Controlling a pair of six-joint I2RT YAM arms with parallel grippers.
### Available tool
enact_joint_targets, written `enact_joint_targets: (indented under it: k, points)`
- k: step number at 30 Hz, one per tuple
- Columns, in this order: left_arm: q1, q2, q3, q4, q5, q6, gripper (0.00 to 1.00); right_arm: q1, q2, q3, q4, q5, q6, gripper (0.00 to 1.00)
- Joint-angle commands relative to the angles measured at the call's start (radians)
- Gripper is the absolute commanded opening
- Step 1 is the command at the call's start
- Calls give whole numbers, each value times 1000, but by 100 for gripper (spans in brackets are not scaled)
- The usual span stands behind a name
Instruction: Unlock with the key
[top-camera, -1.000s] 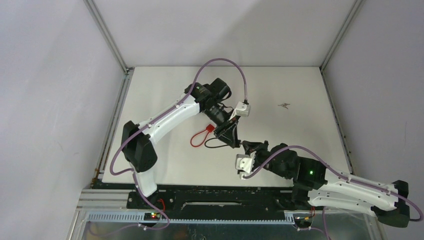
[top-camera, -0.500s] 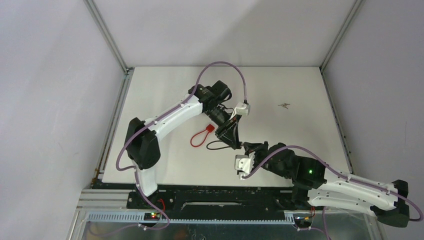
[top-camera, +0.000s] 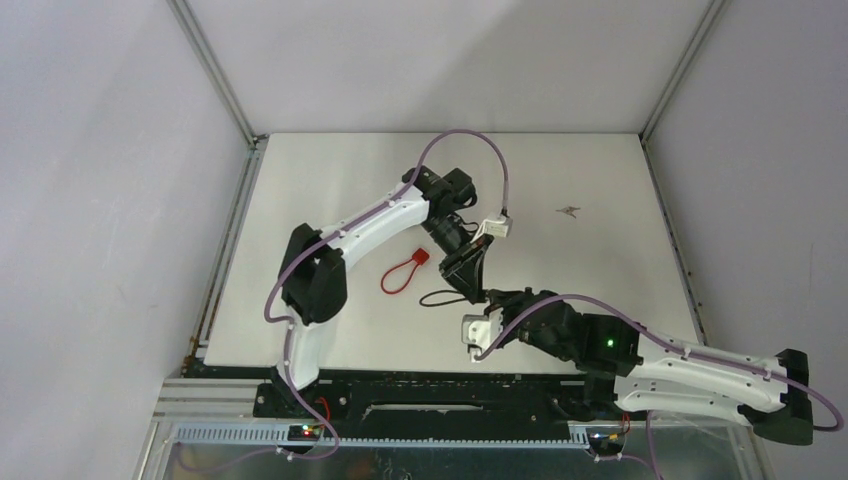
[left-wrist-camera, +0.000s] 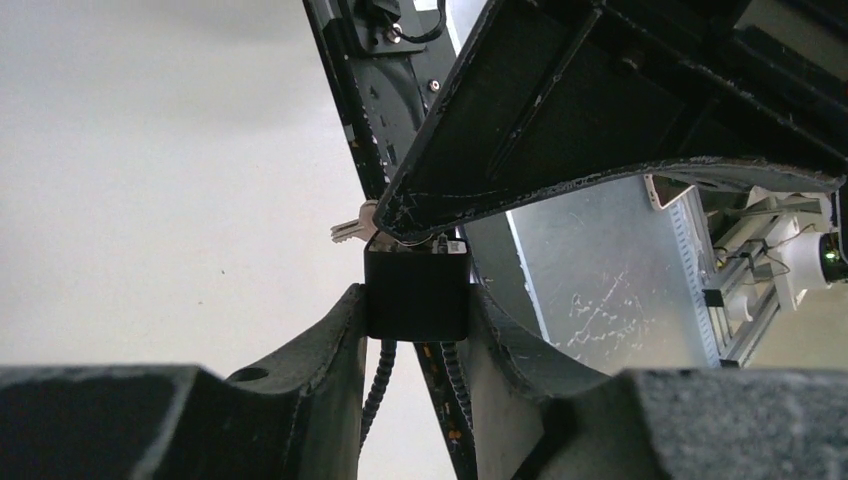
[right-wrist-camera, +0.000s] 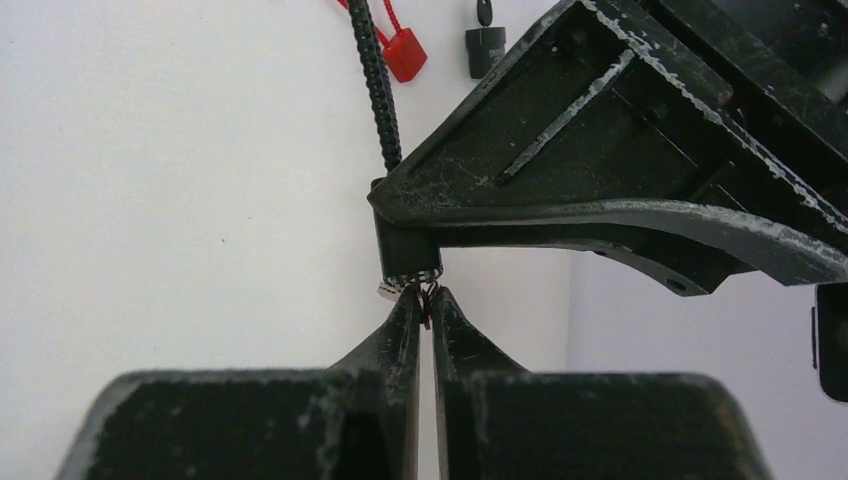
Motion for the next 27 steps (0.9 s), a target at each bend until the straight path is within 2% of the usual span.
enact_joint_targets:
  k: [1, 5, 11, 17, 27]
  points:
    - [-65, -89, 16, 240, 174, -67, 0, -21, -19, 38, 170, -205, 26, 8]
    - [-44, -149, -52, 332, 135, -141, 0, -71, -45, 39, 141, -242, 29, 20]
    - [-33, -169, -82, 351, 81, -151, 0, -150, -73, 61, 79, -270, 48, 38]
    - [-21, -168, -94, 360, 60, -157, 0, -208, -114, 109, -24, -353, 62, 48]
    - [-14, -170, -98, 366, 30, -161, 0, -301, -171, 152, -158, -502, 71, 51]
